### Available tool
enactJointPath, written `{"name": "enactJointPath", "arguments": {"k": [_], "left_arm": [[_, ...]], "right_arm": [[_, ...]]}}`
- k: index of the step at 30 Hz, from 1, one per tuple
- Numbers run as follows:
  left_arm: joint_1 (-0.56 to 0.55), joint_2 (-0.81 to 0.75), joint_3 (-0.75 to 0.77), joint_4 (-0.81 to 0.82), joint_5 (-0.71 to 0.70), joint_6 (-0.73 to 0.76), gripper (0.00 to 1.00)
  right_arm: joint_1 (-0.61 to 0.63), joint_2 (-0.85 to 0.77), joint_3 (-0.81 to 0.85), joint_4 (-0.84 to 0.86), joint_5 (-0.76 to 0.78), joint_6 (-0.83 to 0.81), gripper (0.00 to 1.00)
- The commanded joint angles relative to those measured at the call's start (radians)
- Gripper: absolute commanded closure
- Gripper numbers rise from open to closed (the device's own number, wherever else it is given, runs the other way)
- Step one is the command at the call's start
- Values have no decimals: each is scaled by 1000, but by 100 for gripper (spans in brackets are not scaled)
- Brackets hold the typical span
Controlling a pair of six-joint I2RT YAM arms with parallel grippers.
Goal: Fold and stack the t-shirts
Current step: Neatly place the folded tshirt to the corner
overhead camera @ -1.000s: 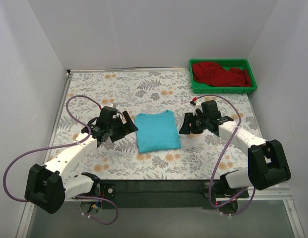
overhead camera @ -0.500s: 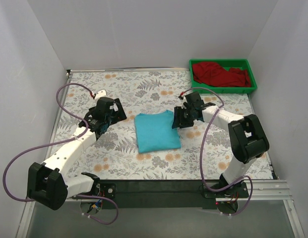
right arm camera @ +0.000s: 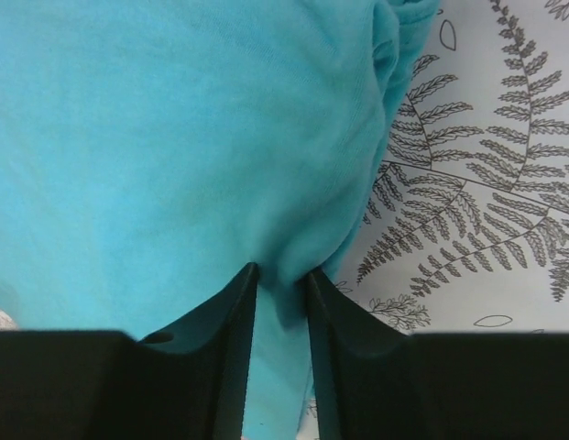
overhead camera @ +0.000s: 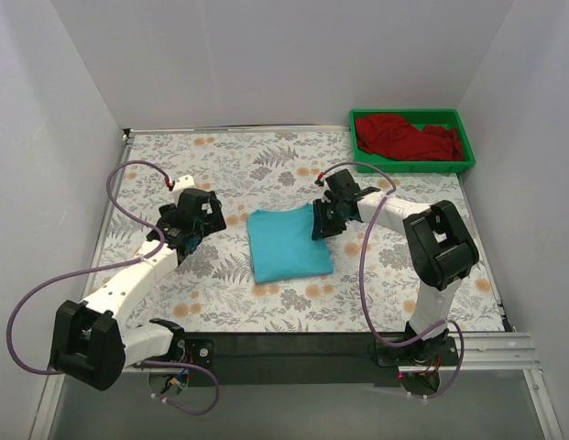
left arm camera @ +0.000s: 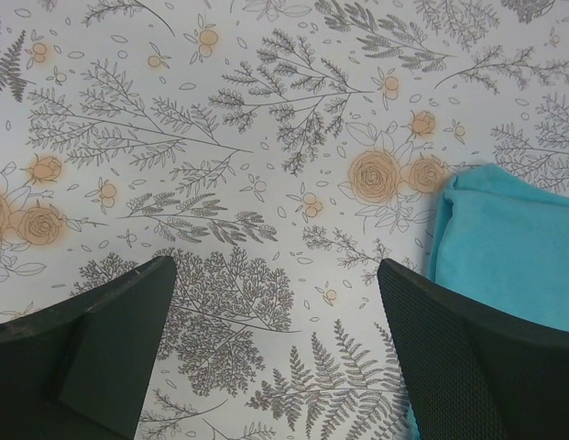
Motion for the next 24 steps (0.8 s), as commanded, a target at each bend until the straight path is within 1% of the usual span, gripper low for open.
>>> {"name": "enactJointPath", "arguments": {"k": [1, 2, 4, 5, 6, 8, 9, 10, 11, 12, 13, 14, 17, 20, 21, 24], "left_arm": [[9, -69, -1, 29, -46, 24, 15], [8, -76, -4, 29, -47, 26, 15], [11, -85, -4, 29, -50, 30, 15], [9, -88, -5, 29, -54, 32, 15], [12, -94, -2, 29, -55, 35, 15], [15, -102, -2, 27, -63, 38, 15], [19, -105, -2, 26, -66, 36, 15], [20, -117, -1, 23, -69, 36, 15], [23, -123, -2, 24, -70, 36, 15], [25, -131, -5, 27, -72, 36, 15], [26, -142, -8, 29, -72, 38, 15], [26, -148, -10, 29, -72, 36, 15], [26, -154, -16, 32, -55, 33, 15], [28, -155, -11, 32, -58, 36, 15], [28, -157, -11, 32, -58, 36, 15], [29, -163, -19, 33, -60, 35, 15]], "right_arm": [[6, 33, -4, -89, 94, -51, 74], [6, 33, -8, -102, 145, -64, 84], [1, 20, -16, -142, 207, -128, 96], [-4, 17, -24, -155, 268, -160, 99], [-20, 14, -27, -188, 297, -213, 99], [-48, -3, -34, -215, 350, -269, 99], [-81, -12, -45, -231, 424, -312, 99], [-102, -33, -50, -238, 466, -321, 99], [-123, -42, -50, -241, 547, -376, 99], [-172, -53, -48, -242, 587, -392, 99], [-195, -65, -42, -242, 627, -403, 99], [-218, -66, -36, -242, 710, -432, 99], [-287, -37, -4, -239, 824, -517, 99], [-332, 20, 38, -236, 884, -536, 99], [-370, 45, 48, -230, 887, -536, 99], [-428, 94, 85, -213, 930, -536, 99]]}}
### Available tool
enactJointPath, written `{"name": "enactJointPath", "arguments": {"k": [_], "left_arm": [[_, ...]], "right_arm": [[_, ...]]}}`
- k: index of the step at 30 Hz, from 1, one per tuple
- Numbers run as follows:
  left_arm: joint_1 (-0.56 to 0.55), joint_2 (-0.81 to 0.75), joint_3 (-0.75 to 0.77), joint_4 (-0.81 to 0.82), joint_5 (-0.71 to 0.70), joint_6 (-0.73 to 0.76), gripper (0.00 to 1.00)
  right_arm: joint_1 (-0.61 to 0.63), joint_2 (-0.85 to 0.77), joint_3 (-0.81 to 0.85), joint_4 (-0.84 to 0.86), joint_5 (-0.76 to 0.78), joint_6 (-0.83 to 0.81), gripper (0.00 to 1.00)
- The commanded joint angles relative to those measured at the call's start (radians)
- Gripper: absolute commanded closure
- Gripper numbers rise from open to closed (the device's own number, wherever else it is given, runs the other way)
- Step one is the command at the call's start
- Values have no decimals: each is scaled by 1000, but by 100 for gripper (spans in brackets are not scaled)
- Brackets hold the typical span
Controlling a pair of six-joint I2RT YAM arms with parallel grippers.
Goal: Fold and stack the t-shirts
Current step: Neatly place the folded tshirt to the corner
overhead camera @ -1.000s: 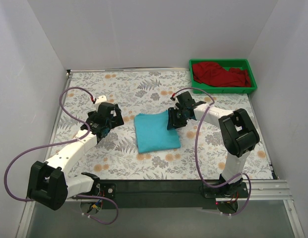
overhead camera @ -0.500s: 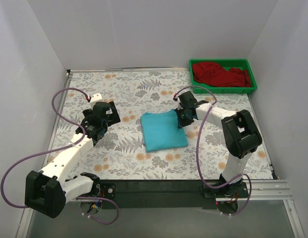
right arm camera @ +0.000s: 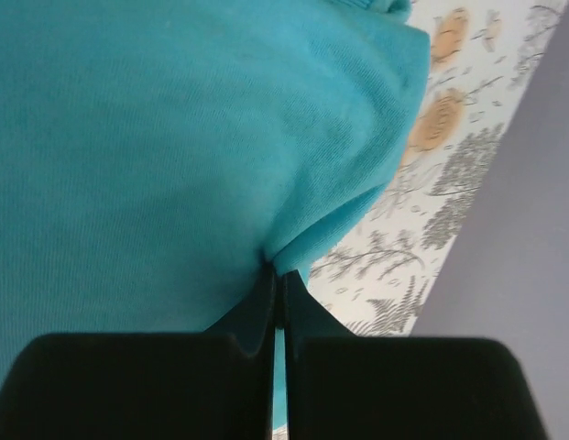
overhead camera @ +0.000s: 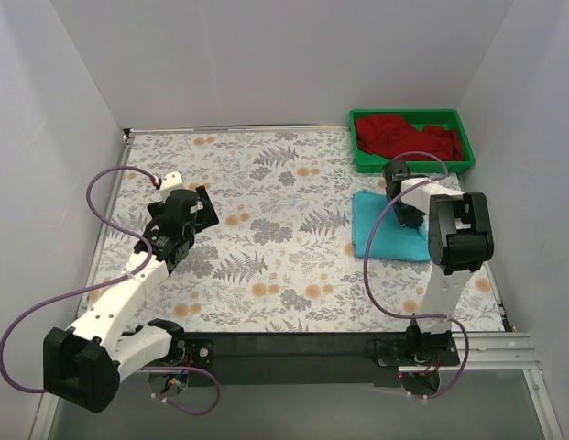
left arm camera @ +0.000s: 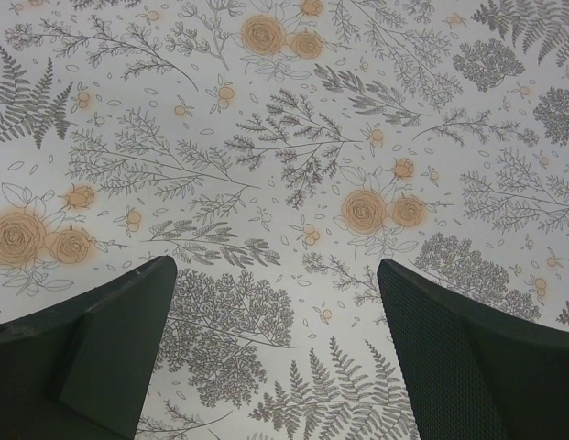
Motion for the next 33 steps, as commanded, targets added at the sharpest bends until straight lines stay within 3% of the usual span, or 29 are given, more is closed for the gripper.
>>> {"name": "enactJointPath", "arguments": {"k": [1, 5, 11, 21, 24, 25, 28, 33], "left_arm": [[7, -30, -16, 15, -24, 10, 15], [6, -13, -13, 15, -27, 10, 15], [6, 45, -5, 4, -32, 7, 15], [6, 110, -4, 4, -26, 7, 15], [7, 113, -2, 4, -26, 7, 15], [7, 113, -2, 4, -23, 7, 15], [7, 105, -5, 4, -24, 8, 15], [7, 81, -4, 12, 0, 5, 14]], "right_arm": [[-61, 58, 71, 5, 131, -49, 99], [-118, 121, 170, 24, 208, -129, 99], [-221, 182, 314, 27, 191, -151, 99], [-313, 249, 419, 41, 171, -128, 99], [-319, 250, 416, 39, 170, -111, 86], [-318, 246, 407, 38, 174, -96, 75], [-319, 207, 388, 38, 210, -60, 56], [-312, 69, 379, -48, 187, 90, 45]]}}
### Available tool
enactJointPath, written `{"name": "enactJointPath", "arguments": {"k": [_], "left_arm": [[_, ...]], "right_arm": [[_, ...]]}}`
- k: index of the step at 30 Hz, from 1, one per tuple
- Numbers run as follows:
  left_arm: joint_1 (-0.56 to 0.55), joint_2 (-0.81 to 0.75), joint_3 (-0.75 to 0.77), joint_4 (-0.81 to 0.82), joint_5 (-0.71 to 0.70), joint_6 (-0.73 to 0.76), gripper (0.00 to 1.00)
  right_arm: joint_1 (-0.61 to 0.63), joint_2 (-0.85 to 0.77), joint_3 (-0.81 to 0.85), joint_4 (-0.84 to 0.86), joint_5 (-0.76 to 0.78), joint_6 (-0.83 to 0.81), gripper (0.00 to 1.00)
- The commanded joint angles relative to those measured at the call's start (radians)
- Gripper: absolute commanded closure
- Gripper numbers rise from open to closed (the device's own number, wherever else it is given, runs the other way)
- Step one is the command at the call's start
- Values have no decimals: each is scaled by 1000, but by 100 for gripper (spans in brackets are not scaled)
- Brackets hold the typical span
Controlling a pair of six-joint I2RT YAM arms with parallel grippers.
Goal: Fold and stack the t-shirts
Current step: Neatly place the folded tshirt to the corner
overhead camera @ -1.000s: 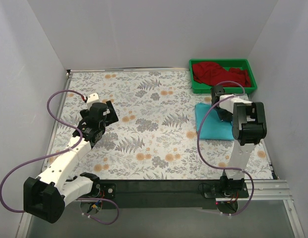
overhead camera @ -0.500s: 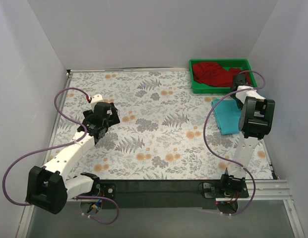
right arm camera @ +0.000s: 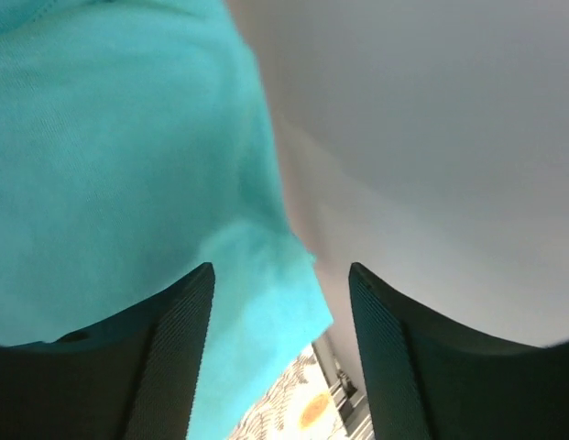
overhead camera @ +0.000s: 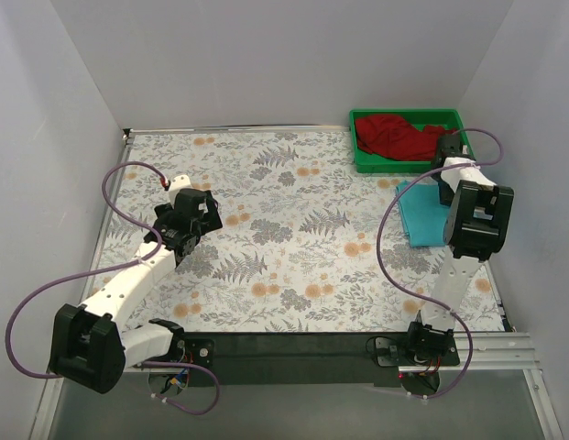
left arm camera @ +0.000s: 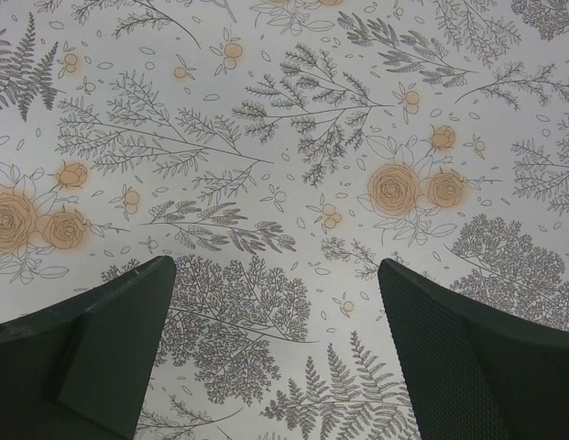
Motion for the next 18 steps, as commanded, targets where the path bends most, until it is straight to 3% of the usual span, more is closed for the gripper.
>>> {"name": "enactJointPath", "arguments": {"k": [1, 6, 9, 14, 18], "left_arm": [[7, -50, -2, 16, 2, 2, 14], [5, -98, 25, 7, 22, 2, 9], [5, -139, 99, -54, 30, -4, 7], [7, -225, 214, -187, 64, -11, 5], [7, -332, 273, -278, 18, -10, 4]], "right_arm": [[7, -176, -10, -61, 8, 162, 42], [7, -464, -151, -91, -167, 279, 28], [8, -659, -223, -85, -267, 354, 2], [11, -953, -283, -75, -446, 406, 2], [105, -1125, -325, -65, -405, 402, 2]]}}
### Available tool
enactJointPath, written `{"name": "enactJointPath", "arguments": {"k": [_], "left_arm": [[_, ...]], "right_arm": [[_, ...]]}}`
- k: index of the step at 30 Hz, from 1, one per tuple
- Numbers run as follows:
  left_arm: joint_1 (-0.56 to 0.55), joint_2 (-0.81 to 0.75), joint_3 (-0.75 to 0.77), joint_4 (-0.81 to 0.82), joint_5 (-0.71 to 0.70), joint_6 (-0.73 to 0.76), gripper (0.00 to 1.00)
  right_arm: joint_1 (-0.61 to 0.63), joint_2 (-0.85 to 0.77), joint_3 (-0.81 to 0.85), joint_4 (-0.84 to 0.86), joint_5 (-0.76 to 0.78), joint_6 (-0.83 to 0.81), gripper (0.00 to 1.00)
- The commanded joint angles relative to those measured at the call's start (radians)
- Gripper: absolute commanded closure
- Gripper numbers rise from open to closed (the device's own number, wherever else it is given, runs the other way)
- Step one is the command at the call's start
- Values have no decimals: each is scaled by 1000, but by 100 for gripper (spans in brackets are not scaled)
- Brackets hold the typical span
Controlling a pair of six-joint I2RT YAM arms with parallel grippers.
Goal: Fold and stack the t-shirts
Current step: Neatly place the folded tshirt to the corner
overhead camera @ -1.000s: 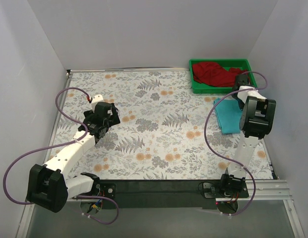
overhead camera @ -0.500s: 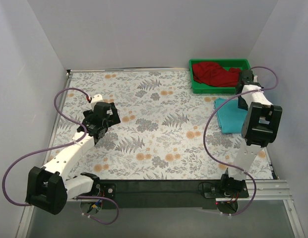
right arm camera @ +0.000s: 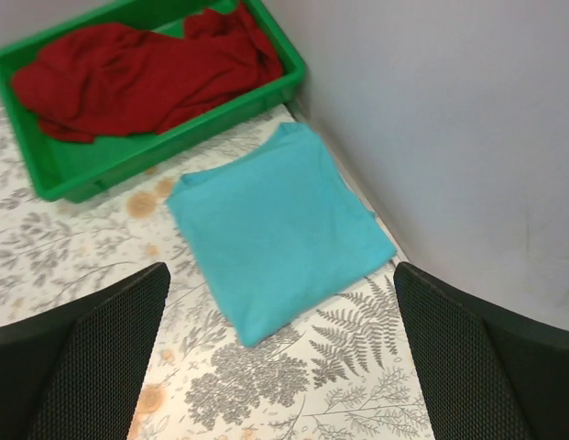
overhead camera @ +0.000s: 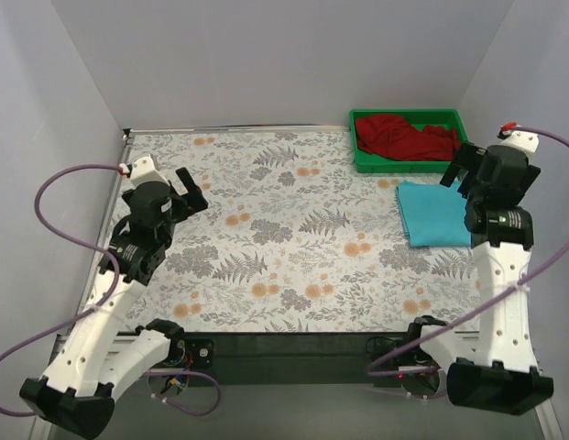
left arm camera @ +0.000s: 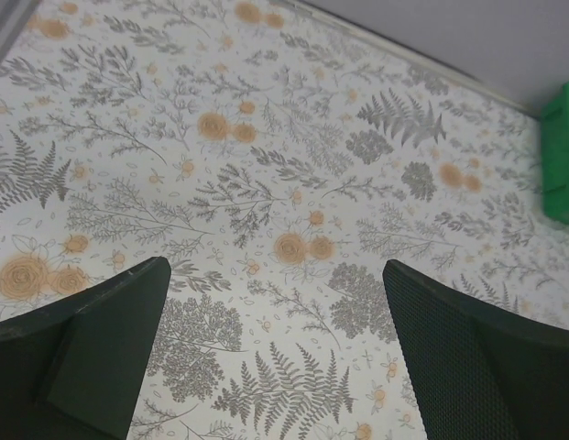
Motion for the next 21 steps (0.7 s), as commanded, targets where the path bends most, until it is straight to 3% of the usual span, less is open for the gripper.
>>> {"name": "enactJointPath", "arguments": {"k": [1, 6, 14, 21], "left_arm": [[5, -97, 61, -126, -72, -4, 4], [5, -270, 61, -157, -135, -15, 4], [5, -597, -112, -17, -158, -18, 2], [7, -637, -194, 38, -131, 11, 2]], "right_arm": [[120, -96, -34, 7, 27, 8, 2], [254, -340, -98, 10, 113, -26, 1], [273, -704, -319, 117, 46, -60, 2], [274, -830, -459, 227, -48, -162, 2]]}}
